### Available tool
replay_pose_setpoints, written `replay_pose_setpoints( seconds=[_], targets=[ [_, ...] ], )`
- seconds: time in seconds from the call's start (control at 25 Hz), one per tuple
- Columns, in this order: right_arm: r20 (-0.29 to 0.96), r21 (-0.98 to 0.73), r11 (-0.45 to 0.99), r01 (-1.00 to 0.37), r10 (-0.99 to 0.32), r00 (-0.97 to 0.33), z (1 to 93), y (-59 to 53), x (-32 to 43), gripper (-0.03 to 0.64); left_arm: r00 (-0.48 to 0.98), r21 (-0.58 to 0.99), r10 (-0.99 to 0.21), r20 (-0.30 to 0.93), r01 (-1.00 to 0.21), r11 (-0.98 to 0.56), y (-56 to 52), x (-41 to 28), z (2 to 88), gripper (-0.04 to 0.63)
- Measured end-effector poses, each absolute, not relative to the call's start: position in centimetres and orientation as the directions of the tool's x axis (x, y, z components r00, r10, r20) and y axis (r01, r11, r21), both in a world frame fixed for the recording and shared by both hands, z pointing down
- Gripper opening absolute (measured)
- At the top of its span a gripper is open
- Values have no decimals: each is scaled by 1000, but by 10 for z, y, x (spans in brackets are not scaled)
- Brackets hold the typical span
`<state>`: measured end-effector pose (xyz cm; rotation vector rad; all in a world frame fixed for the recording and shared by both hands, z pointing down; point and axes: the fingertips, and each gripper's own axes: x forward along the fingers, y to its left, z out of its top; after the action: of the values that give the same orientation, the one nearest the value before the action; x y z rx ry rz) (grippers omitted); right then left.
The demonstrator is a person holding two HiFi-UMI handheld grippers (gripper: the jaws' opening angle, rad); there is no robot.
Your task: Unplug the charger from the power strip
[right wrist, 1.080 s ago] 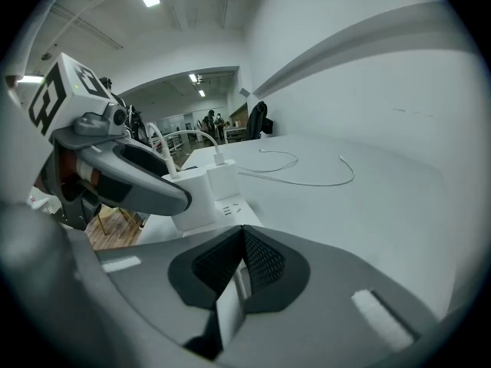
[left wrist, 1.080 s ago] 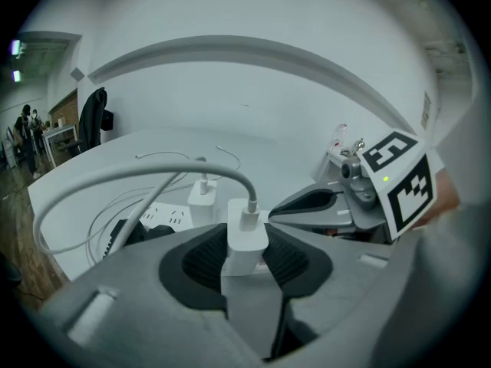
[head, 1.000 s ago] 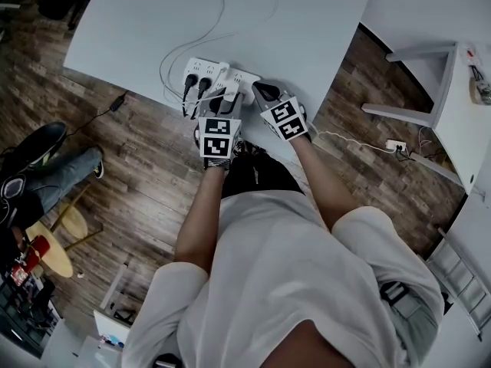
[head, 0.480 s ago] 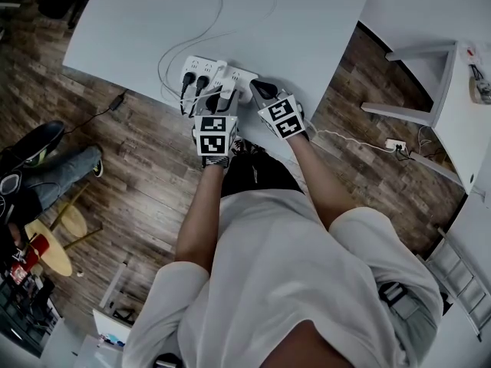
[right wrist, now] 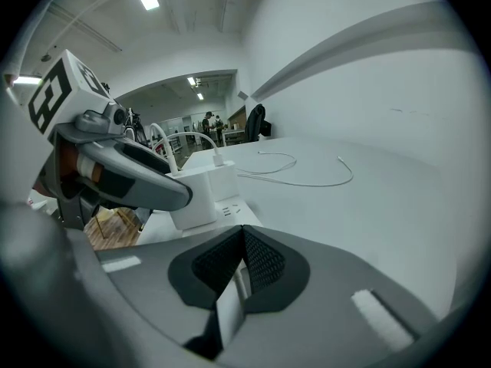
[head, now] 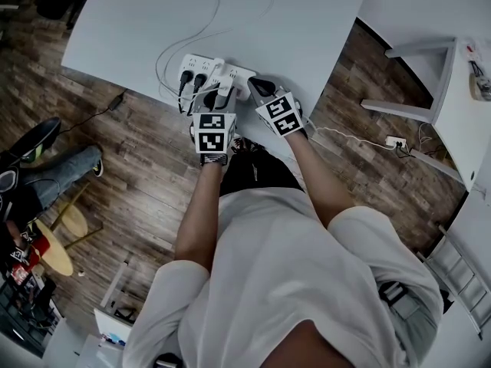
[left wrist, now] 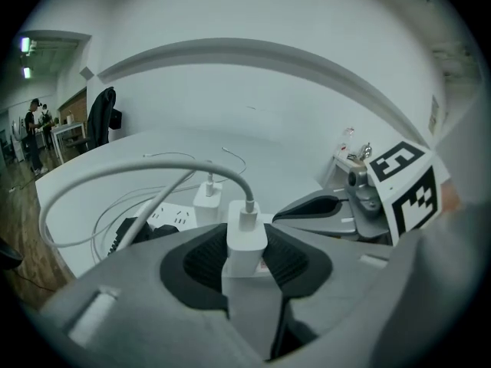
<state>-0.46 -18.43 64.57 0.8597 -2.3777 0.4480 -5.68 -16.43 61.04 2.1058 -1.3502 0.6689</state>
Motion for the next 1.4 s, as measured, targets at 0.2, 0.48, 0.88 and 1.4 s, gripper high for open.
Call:
replay_pose_setpoints(
  seconds=[0.2, 0.48, 0.88, 1.4],
  targets=[
    [614, -120, 735, -668, -474, -631, 645, -184, -3, 3, 348, 90, -647, 679, -914, -397, -164, -53, 610, 143],
    [613, -119, 735, -667, -474, -632, 644, -184, -4, 3, 357, 109, -642, 678, -913, -392, -164, -54, 609, 143],
    [612, -120, 737, -665, -473, -634, 646, -184, -3, 3, 352, 68, -630, 692, -901, -429, -163, -52, 609, 143],
    [612, -116, 735, -668, -477, -631, 643, -185, -4, 3, 358, 77, -629, 689, -900, -428, -164, -52, 606, 143]
  ],
)
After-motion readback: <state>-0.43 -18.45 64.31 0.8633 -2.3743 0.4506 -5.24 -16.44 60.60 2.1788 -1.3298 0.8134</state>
